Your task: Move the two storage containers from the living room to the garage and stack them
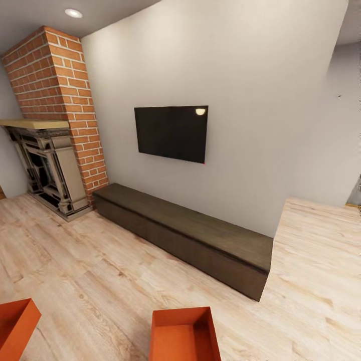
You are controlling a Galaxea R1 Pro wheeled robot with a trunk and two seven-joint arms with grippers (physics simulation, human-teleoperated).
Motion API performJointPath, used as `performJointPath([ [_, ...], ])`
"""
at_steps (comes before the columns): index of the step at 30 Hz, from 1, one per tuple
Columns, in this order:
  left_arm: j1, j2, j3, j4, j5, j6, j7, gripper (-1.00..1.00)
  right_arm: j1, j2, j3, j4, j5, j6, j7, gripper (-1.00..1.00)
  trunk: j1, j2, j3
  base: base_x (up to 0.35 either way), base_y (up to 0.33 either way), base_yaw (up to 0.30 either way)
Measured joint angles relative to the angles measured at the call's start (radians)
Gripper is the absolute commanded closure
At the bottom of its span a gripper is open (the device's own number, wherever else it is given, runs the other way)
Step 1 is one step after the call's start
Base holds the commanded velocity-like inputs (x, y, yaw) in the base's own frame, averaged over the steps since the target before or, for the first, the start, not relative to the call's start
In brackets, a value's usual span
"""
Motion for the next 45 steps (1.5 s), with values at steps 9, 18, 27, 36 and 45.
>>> performJointPath([
  [9, 0.000, 0.000, 0.000, 0.000, 0.000, 0.000, 0.000, -1.00, 0.000, 0.000, 0.000, 0.000, 0.000, 0.000, -0.001, -1.00, 0.000, 0.000, 0.000, 0.022, -0.007, -0.031],
  [18, 0.000, 0.000, 0.000, 0.000, 0.000, 0.000, 0.000, -1.00, 0.000, 0.000, 0.000, 0.000, 0.000, 0.000, -0.001, -1.00, 0.000, 0.000, 0.000, 0.209, -0.062, 0.000],
  [27, 0.000, 0.000, 0.000, 0.000, 0.000, 0.000, 0.000, -1.00, 0.000, 0.000, 0.000, 0.000, 0.000, 0.000, -0.001, -1.00, 0.000, 0.000, 0.000, 0.076, -0.038, 0.000],
  [36, 0.000, 0.000, 0.000, 0.000, 0.000, 0.000, 0.000, -1.00, 0.000, 0.000, 0.000, 0.000, 0.000, 0.000, -0.001, -1.00, 0.000, 0.000, 0.000, 0.105, -0.058, 0.000],
  [45, 0.000, 0.000, 0.000, -0.001, 0.000, 0.000, 0.000, -1.00, 0.000, 0.000, 0.000, 0.001, 0.000, -0.001, -0.002, -1.00, 0.000, 0.000, 0.000, 0.012, -0.006, 0.096],
])
